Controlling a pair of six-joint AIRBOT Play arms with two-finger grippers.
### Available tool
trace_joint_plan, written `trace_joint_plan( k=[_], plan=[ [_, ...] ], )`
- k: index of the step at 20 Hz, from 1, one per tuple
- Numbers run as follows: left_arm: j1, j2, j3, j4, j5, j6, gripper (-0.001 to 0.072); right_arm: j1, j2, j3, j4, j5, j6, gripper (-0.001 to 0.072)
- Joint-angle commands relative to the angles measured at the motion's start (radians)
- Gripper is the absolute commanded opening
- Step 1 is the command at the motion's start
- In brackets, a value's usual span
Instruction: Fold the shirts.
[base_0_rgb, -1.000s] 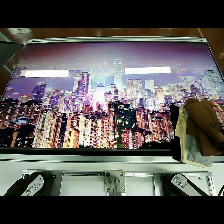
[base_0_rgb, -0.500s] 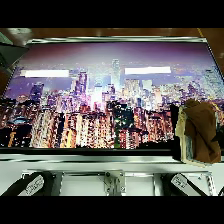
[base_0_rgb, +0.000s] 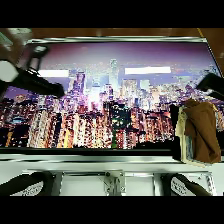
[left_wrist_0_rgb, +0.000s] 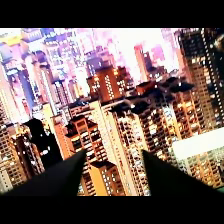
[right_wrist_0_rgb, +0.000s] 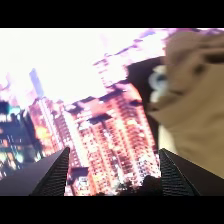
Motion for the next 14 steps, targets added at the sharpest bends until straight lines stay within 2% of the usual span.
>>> trace_joint_plan(
  k=[1,7,14],
  plan=[
    [-0.157,-0.109,0.001,0.158,-0.049,-0.115,0.0701,0.270,-0.080,0.006,-0.100,0.008,0.038,0.0683],
    [-0.148,-0.141,0.001,0.158,-0.050,-0.137,0.0698,0.445,-0.145,0.006,-0.107,0.023,0.036,0.0682],
    [-0.146,-0.144,0.001,0.158,-0.050,-0.138,0.0698,0.467,-0.145,0.006,-0.090,0.019,0.036,0.0682]
  ],
)
